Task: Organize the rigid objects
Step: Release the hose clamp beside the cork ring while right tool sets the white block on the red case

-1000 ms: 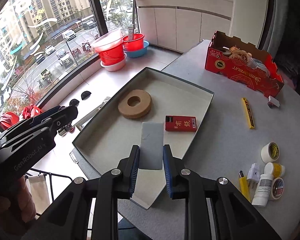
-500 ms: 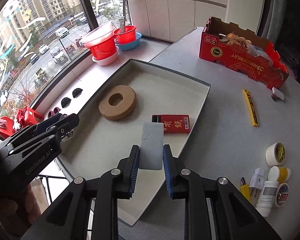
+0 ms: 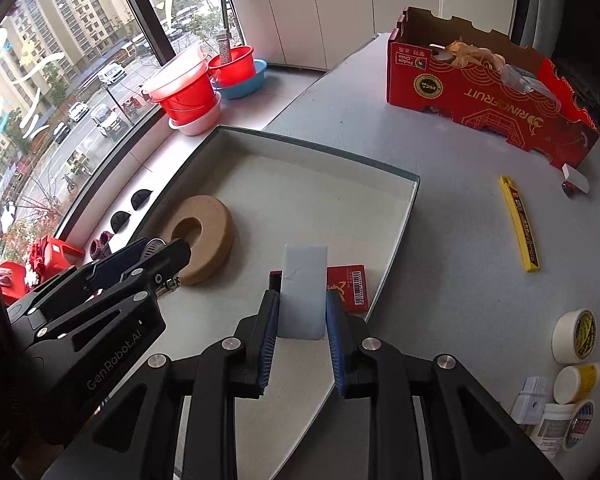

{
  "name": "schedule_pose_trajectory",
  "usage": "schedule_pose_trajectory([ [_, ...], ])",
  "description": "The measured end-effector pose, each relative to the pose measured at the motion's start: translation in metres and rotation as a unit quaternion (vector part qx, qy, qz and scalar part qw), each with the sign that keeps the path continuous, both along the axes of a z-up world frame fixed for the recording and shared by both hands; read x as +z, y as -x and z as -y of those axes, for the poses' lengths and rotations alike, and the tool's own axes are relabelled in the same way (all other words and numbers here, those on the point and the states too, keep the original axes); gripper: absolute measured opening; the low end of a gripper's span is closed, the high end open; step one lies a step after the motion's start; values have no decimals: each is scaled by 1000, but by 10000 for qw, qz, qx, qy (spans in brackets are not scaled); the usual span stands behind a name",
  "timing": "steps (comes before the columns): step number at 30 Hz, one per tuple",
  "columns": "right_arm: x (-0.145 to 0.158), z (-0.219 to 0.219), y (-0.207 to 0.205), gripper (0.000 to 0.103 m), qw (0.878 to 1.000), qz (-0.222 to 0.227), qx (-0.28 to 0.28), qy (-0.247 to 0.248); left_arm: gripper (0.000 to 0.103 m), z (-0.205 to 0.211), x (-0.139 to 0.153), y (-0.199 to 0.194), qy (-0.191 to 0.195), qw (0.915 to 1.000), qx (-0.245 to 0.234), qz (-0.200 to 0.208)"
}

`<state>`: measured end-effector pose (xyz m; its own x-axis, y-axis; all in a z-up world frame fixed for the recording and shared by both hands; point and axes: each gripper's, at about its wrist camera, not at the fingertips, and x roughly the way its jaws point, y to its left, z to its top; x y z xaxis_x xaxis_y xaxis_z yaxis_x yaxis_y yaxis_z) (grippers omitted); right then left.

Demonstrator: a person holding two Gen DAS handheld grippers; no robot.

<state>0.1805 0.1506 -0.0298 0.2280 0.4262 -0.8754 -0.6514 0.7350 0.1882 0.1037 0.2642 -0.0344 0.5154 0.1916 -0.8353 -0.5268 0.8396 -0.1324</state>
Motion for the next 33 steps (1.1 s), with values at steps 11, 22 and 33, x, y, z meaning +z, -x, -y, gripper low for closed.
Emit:
schedule_pose_trajectory([
  [11, -19, -12, -20, 24, 9999, -59, 61, 97, 38, -6, -17, -28, -71, 9998, -86, -155],
  [22, -10, -4, -21, 56, 10000, 61, 1, 42, 83, -21, -15, -12, -169, 9993, 332, -96],
  [33, 11, 30, -14, 101, 9989, 101, -454, 45, 103, -18, -3, 17, -89, 9987, 492, -36],
])
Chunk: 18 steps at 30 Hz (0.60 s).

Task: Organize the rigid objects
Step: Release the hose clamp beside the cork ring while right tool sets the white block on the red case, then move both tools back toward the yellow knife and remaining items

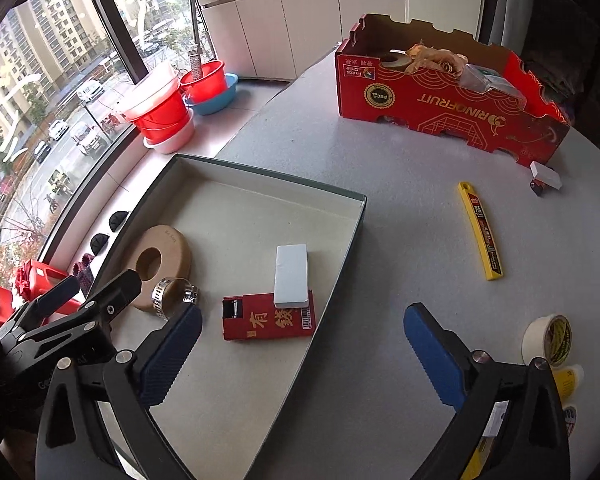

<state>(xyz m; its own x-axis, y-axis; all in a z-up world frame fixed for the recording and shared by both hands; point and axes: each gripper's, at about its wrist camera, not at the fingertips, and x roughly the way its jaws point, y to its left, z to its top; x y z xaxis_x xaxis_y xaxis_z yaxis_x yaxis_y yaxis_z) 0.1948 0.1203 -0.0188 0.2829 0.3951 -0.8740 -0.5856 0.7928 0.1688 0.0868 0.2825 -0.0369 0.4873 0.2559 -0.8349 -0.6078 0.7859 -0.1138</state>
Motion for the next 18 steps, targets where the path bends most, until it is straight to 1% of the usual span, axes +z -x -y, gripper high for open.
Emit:
schedule_pose_trajectory([
  [2, 2, 5, 6, 101, 10000, -50, 21, -2, 103, 8, 3, 3, -87, 9999, -47, -30],
  [9, 3, 24, 30, 101, 9999, -113, 44, 45, 103, 35, 10, 22, 3, 9997, -239, -35],
  [18, 0, 80, 72, 101, 9995, -245, -187, 2, 103, 75, 3, 50, 127, 9987, -450, -215],
])
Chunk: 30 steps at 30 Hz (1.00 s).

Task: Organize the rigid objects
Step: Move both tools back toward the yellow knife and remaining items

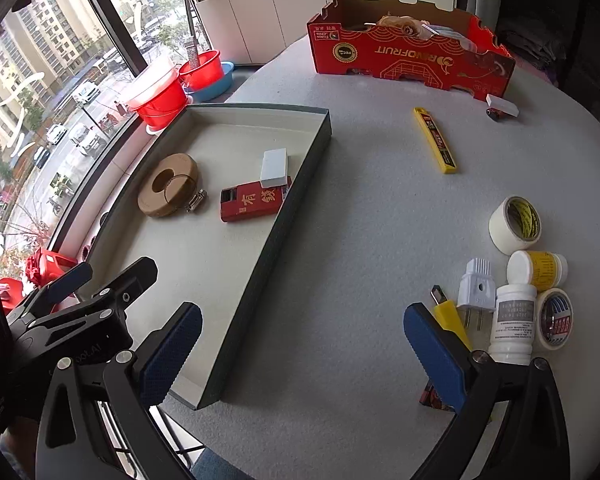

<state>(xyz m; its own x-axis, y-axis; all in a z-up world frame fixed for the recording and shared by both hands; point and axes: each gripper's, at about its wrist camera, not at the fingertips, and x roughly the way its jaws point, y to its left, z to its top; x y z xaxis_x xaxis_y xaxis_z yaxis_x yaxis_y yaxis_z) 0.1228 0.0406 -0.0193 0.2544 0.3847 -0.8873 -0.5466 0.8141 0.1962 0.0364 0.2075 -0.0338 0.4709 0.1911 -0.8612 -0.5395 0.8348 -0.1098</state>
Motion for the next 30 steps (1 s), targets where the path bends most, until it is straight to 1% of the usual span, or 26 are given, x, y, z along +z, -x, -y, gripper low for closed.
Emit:
schedule_pose_trajectory([
  [6, -6, 49, 20, 101, 9995, -133, -288, -64, 103, 33, -5, 11, -12, 9995, -265, -156],
  [9, -6, 80, 31, 101, 9987, -54, -495, -133, 103, 56, -4, 14, -72, 9986, -492, -194],
  [12, -8, 115, 42, 101, 9968, 65, -794, -115, 103, 86, -4, 12, -137, 9960, -847, -237],
  [16, -17, 163, 47, 101, 9913, 47, -1311, -71, 103, 134, -8, 2, -298, 9887, -1426, -356],
  [20, -28, 206, 51, 101, 9832, -98, -1810, -192, 103, 179, -11, -12, -469, 9802, -1883, -398],
  [22, -33, 223, 53, 101, 9795, -154, -1995, -233, 103, 198, -12, -21, -614, 9756, -2070, -407],
  [26, -41, 244, 55, 101, 9737, -286, -2238, -327, 103, 233, -14, -34, -962, 9633, -2480, -358],
  [28, -43, 252, 56, 101, 9717, -315, -2312, -364, 103, 243, -17, -37, -993, 9578, -2670, -374],
  [29, -45, 255, 58, 101, 9711, -327, -2333, -375, 103, 246, -19, -39, -982, 9575, -2684, -394],
  [30, -46, 259, 58, 101, 9706, -336, -2354, -384, 103, 246, -22, -41, -1005, 9598, -2586, -431],
])
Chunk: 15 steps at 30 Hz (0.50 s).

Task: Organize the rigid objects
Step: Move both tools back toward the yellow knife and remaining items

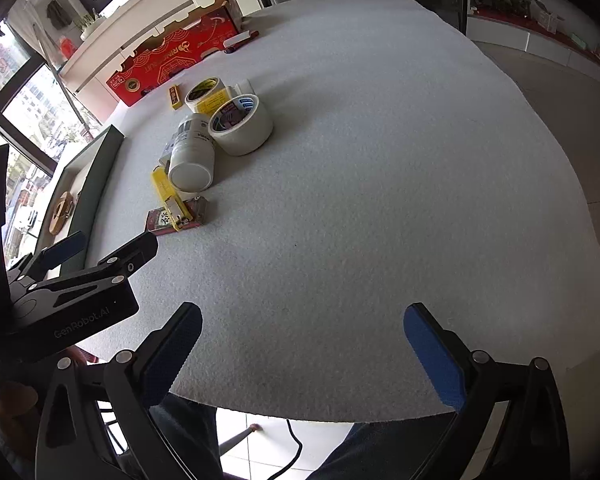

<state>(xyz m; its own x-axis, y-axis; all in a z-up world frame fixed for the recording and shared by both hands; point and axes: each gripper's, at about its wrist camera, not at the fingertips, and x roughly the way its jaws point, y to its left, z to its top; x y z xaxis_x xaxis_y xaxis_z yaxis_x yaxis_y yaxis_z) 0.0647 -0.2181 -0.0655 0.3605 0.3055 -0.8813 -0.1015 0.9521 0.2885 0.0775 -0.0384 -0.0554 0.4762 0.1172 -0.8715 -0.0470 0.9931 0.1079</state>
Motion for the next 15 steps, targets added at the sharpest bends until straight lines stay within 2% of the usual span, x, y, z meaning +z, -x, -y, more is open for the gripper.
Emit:
schedule_pose_trajectory([
  [3, -2, 7, 0, 101, 10000, -12, -62, -51, 103, -9, -4, -9, 96, 9989, 458, -83],
  [6, -5, 9, -1, 101, 9999, -44, -97, -63, 103, -10, -1, -15, 394, 9979, 510, -60],
  [10, -6, 9, -2, 101, 9999, -51, -102, -54, 103, 12, 2, -28, 183, 9993, 298, 97],
  [15, -5, 10, 0, 101, 10000, -27, -93, -3, 103, 23, -17, -51, -97, 9990, 361, -241],
])
